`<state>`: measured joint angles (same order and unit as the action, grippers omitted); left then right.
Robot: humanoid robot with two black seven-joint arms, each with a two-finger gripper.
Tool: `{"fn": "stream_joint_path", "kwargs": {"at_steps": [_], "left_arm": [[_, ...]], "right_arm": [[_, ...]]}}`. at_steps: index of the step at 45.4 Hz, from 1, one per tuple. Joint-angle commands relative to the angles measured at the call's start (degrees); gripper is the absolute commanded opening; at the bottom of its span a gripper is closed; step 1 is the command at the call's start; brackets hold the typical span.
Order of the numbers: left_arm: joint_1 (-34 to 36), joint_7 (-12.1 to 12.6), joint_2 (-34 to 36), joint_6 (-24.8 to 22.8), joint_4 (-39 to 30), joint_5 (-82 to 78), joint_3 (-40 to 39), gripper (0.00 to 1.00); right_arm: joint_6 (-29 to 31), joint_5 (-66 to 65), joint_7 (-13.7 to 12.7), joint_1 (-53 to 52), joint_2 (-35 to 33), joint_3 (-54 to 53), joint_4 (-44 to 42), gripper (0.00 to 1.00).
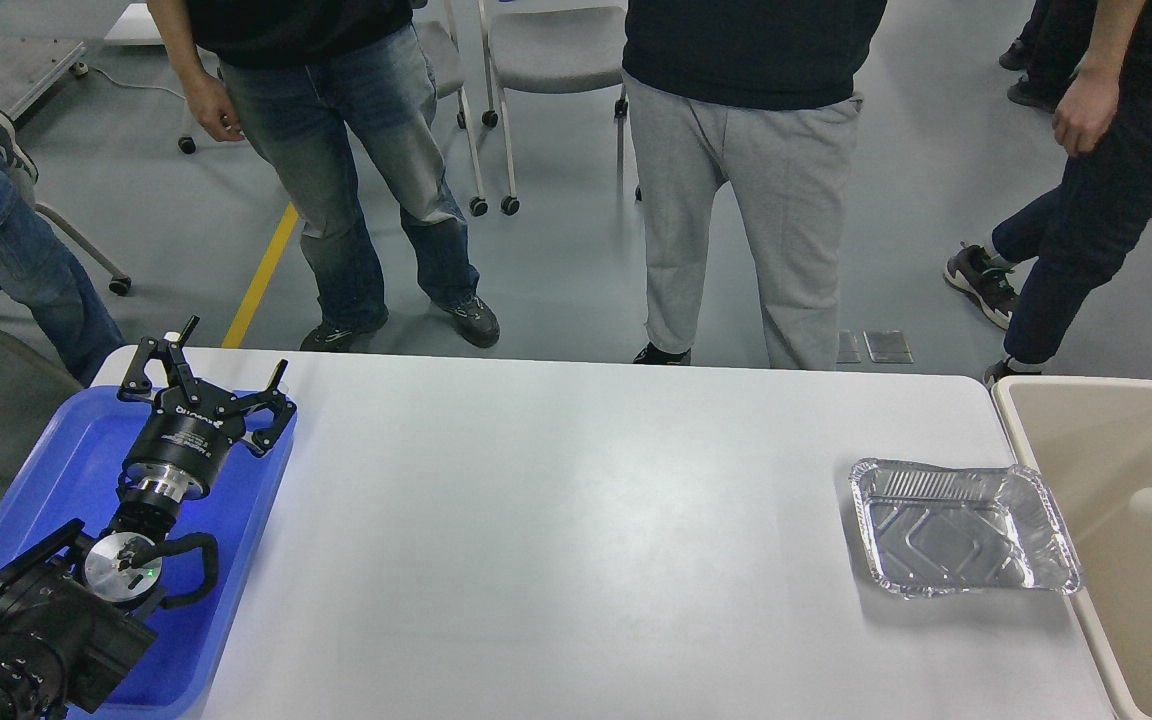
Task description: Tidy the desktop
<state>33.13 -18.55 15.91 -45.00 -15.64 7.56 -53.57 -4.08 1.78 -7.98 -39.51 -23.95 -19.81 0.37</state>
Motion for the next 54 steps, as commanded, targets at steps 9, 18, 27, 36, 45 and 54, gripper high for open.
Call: {"fn": "stream_joint_path", "kwargs": {"at_steps": [9, 18, 27, 36, 45, 54], "left_arm": [[0.0, 0.0, 0.0, 0.0, 0.0, 0.0, 0.0, 1.0], [0.0, 0.0, 0.0, 0.0, 0.0, 0.0, 0.0, 1.0], [0.0, 0.0, 0.0, 0.0, 0.0, 0.0, 0.0, 1.0], [0.0, 0.0, 0.0, 0.0, 0.0, 0.0, 0.0, 1.0], [0.0, 0.0, 0.0, 0.0, 0.0, 0.0, 0.0, 1.0], [0.0, 0.0, 0.0, 0.0, 0.1, 0.0, 0.0, 1.0]], "right_arm": [[-0.3, 0.4, 0.1, 2.0, 1.1, -0.4, 0.0, 0.38], [-0.3, 0.4, 0.3, 2.2, 1.2, -0.5, -0.1, 0.66], [0.0, 0.3, 0.4, 1.2, 0.8, 0.6, 0.5, 0.99], [0.2, 0.2, 0.5, -1.4, 0.3, 0.6, 0.9, 0.99], [0.6, 0.4, 0.7, -6.2, -1.9, -0.7, 4.5, 0.99], [0.8, 0.5, 0.7, -9.2, -5.7, -12.5, 13.6, 0.99]]}}
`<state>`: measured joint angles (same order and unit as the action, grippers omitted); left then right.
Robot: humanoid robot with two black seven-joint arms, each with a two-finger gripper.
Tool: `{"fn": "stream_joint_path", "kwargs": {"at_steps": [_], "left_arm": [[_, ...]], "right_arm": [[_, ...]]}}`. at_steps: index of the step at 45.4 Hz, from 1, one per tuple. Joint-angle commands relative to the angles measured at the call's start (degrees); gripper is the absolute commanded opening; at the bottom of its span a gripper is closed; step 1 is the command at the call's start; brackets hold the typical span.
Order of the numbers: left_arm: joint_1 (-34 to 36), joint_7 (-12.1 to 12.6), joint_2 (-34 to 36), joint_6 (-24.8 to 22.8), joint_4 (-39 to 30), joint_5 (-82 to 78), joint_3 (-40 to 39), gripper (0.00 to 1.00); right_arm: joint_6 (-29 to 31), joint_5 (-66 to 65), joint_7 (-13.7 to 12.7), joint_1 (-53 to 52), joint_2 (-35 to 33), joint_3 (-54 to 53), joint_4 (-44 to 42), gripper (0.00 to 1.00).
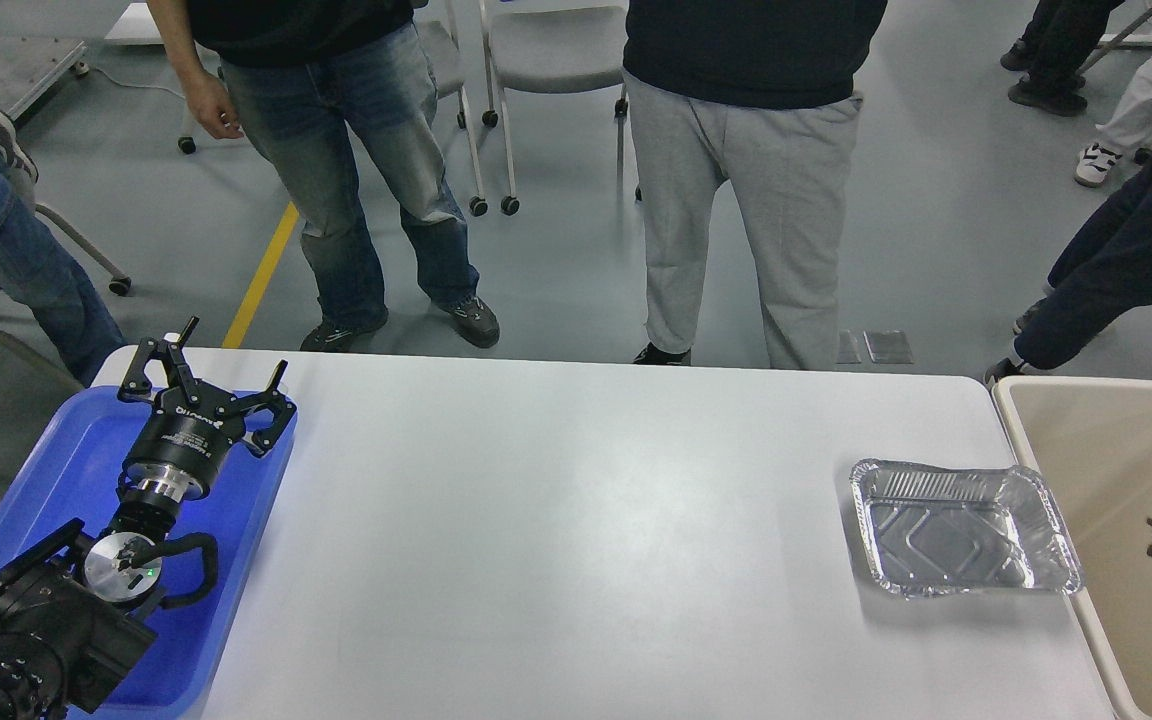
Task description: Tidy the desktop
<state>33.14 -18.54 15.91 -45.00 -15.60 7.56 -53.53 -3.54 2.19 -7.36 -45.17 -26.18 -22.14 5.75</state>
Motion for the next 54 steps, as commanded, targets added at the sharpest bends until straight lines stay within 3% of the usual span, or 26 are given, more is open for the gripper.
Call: {"fn": "stream_joint_path", "kwargs": {"at_steps": [1, 14, 25, 38, 54], "left_arm": [[0.0, 0.0, 0.0, 0.0, 0.0, 0.0, 0.0, 1.0], [0.0, 0.0, 0.0, 0.0, 0.0, 0.0, 0.0, 1.0], [0.0, 0.0, 0.0, 0.0, 0.0, 0.0, -0.1, 1.0], [0.0, 0.0, 0.0, 0.0, 0.0, 0.0, -0.1, 1.0], [0.0, 0.0, 0.0, 0.0, 0.0, 0.0, -0.1, 1.0]], "right_arm": [[0.4, 0.1, 0.1, -3.5, -3.7, -12.3, 9.4, 0.99], [0.4, 0.1, 0.0, -3.5, -4.2, -27.4, 25.7, 1.0], [1.0, 0.3, 0.0, -3.3, 3.6, -32.9, 35.4, 1.0], [15.9, 0.4, 0.1, 1.3, 16.9, -37.4, 36.3, 1.0], [24.2, 0.3, 0.1, 6.6, 22.8, -36.0, 35.6, 1.0]]}}
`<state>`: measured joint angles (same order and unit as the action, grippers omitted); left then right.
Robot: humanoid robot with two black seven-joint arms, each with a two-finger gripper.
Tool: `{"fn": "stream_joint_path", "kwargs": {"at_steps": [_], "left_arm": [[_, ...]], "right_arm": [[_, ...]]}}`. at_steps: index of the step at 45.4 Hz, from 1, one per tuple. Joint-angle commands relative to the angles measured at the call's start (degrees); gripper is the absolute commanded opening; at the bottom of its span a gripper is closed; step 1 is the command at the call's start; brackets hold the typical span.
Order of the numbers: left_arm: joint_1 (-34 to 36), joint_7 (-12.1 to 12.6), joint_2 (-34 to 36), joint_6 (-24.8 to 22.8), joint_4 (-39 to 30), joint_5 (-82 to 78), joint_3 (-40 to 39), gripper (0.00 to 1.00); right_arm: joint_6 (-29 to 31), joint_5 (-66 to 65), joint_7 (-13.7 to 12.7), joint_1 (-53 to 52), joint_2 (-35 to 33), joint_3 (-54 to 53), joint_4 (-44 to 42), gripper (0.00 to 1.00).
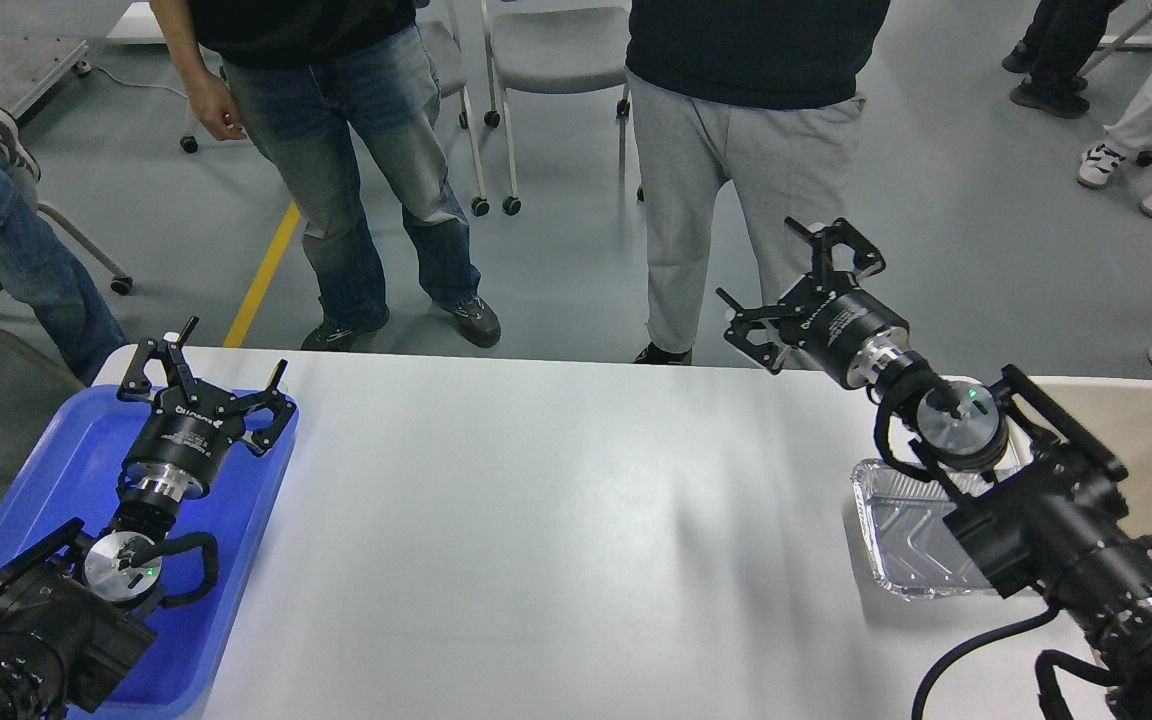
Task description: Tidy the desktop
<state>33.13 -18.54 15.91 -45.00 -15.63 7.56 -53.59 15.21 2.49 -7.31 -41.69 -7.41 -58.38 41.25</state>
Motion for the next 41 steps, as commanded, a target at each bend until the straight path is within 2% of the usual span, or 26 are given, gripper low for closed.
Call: {"fn": "stream_joint_path", "kwargs": {"at_steps": [1, 41], "left_arm": [[0.0, 0.0, 0.0, 0.0, 0.0, 0.0, 0.0, 1.0], [0.0, 0.0, 0.0, 0.0, 0.0, 0.0, 0.0, 1.0]], "right_arm": [[5.6, 0.0, 0.0, 3.4, 4.1, 0.3, 0.1, 1.0], [9.5, 0.0, 0.0, 9.4, 4.8, 0.4, -0.5, 1.0]]}}
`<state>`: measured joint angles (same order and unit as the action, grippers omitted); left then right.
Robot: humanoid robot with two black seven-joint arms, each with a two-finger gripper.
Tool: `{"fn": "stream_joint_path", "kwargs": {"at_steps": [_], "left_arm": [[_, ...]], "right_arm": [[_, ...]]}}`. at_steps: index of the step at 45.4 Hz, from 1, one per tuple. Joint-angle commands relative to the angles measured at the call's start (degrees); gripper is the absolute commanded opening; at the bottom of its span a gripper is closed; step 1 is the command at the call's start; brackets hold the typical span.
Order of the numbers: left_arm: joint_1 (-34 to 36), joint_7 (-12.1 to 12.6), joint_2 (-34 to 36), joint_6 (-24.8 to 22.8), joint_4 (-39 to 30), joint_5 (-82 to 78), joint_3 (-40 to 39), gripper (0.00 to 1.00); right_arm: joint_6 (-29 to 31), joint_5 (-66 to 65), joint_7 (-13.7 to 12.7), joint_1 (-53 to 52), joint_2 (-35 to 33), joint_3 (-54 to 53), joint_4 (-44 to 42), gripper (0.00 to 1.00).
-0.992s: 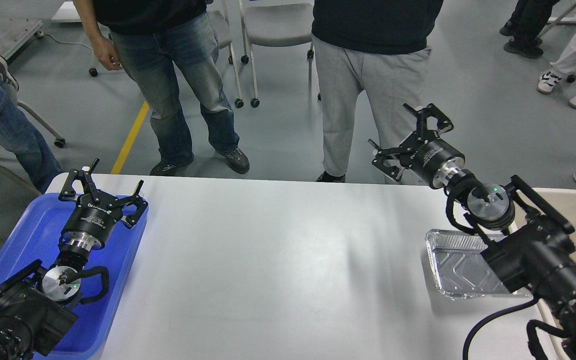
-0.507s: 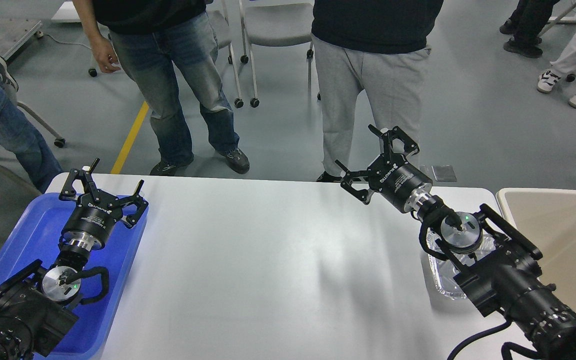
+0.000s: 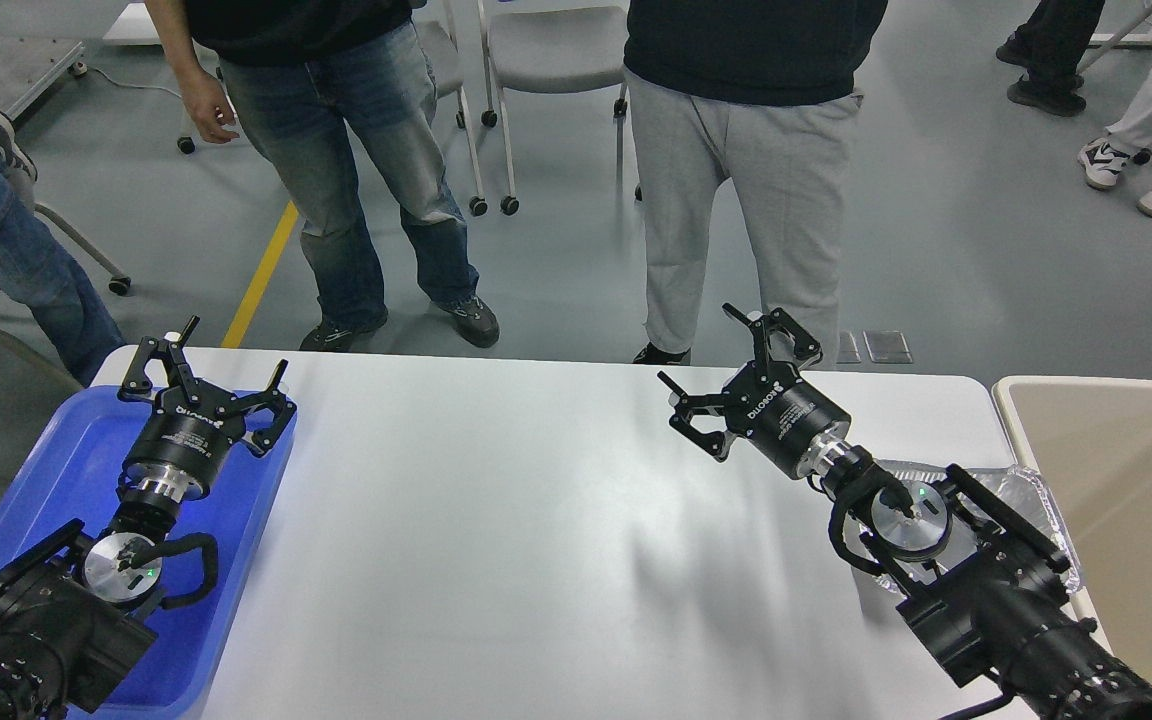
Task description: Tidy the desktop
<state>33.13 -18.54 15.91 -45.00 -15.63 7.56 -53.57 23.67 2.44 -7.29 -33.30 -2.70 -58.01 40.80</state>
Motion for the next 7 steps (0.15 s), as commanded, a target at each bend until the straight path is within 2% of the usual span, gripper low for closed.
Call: {"fn": "stream_joint_path", "kwargs": {"at_steps": [1, 7], "left_arm": [[0.0, 0.0, 0.0, 0.0, 0.0, 0.0, 0.0, 1.0], [0.0, 0.0, 0.0, 0.0, 0.1, 0.0, 0.0, 1.0]], "right_arm": [[1.0, 0.0, 0.0, 1.1, 0.1, 0.0, 0.0, 1.0], [1.6, 0.0, 0.0, 1.5, -0.1, 0.0, 0.0, 1.0]]}}
